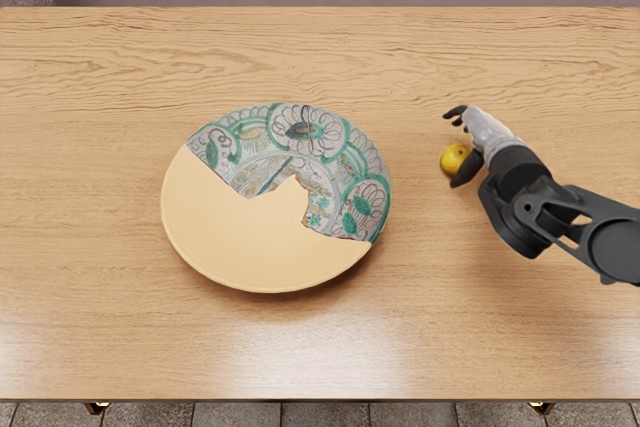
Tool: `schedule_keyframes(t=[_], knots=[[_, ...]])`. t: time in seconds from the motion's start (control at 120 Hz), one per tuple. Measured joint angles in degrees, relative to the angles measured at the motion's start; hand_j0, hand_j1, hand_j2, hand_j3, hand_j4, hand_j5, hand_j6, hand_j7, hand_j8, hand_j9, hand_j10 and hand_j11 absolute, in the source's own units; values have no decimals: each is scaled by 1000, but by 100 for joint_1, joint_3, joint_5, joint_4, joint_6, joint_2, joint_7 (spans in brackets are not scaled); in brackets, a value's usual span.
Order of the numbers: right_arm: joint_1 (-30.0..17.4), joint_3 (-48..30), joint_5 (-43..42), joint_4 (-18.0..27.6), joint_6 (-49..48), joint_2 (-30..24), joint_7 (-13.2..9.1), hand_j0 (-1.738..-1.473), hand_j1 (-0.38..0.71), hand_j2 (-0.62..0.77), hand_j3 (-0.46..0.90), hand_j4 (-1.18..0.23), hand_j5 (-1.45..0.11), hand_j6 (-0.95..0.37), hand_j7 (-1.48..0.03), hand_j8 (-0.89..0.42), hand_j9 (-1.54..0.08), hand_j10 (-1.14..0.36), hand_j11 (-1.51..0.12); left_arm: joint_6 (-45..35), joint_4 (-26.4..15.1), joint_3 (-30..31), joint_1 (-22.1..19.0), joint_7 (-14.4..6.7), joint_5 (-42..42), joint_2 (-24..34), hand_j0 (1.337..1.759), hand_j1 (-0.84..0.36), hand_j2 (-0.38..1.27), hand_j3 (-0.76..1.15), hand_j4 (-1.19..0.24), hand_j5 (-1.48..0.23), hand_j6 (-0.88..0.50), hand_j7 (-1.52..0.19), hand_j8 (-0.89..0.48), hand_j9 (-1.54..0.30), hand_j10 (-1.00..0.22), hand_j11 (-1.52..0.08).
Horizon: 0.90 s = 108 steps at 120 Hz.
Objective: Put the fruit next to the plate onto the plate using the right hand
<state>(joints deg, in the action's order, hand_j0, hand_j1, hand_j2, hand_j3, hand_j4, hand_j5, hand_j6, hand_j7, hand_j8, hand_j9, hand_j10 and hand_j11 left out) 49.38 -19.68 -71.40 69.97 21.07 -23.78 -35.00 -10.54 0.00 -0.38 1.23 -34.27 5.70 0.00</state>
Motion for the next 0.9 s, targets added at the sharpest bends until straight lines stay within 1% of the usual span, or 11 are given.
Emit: schedule_keyframes(t=[0.167, 0.425, 0.55, 0.617, 0.692, 0.758, 0.9], knots=[[-11, -1, 4, -22, -10, 18, 0, -1658, 86, -70, 0, -366, -474, -368, -473, -367, -474, -366, -473, 0, 0, 0, 0, 0, 0, 0, 1658, 349, 1, 0, -2, 0, -3, 0, -3, 0, -2, 0], [-28, 1, 50, -26, -23, 22, -2, -1658, 188, -67, 0, -439, -575, -442, -571, -441, -574, -440, -573, 0, 0, 0, 0, 0, -1, 0, 1658, 349, 1, 0, -2, 0, -3, 0, -3, 0, -2, 0], [-32, 2, 58, -26, -21, 23, -1, -1657, 208, -49, 0, -456, -599, -460, -595, -423, -600, -456, -599, 0, 0, 0, 0, 0, 0, 0, 1658, 349, 1, 0, -2, 0, -3, 0, -3, 0, -2, 0], [-48, 4, 54, -26, -27, 23, -3, -1657, 243, -41, 0, -477, -630, -483, -623, -389, -632, -476, -632, 0, 0, 0, 0, 0, 0, 0, 1658, 349, 1, 0, -2, 0, -3, 0, -3, 0, -2, 0], [-69, 1, 30, -25, -27, 22, -1, -1654, 254, -4, -2, -511, -655, -464, -657, -352, -665, -506, -665, 0, 0, 0, 0, 0, -1, 0, 1658, 349, 1, 0, -2, 0, -3, 0, -3, 0, -2, 0], [-81, -1, 18, -25, -25, 20, -1, -1653, 263, 19, -1, -547, -675, -448, -690, -346, -687, -535, -688, 0, 0, 0, 0, 0, -1, 0, 1658, 349, 1, 0, -2, 0, -3, 0, -3, 0, -2, 0], [-94, 0, 11, -24, -30, 17, -1, -1651, 260, -10, 0, -584, -712, -414, -733, -318, -730, -512, -729, 0, 0, 0, 0, 0, -1, 0, 1658, 349, 1, 0, -2, 0, -3, 0, -3, 0, -2, 0]])
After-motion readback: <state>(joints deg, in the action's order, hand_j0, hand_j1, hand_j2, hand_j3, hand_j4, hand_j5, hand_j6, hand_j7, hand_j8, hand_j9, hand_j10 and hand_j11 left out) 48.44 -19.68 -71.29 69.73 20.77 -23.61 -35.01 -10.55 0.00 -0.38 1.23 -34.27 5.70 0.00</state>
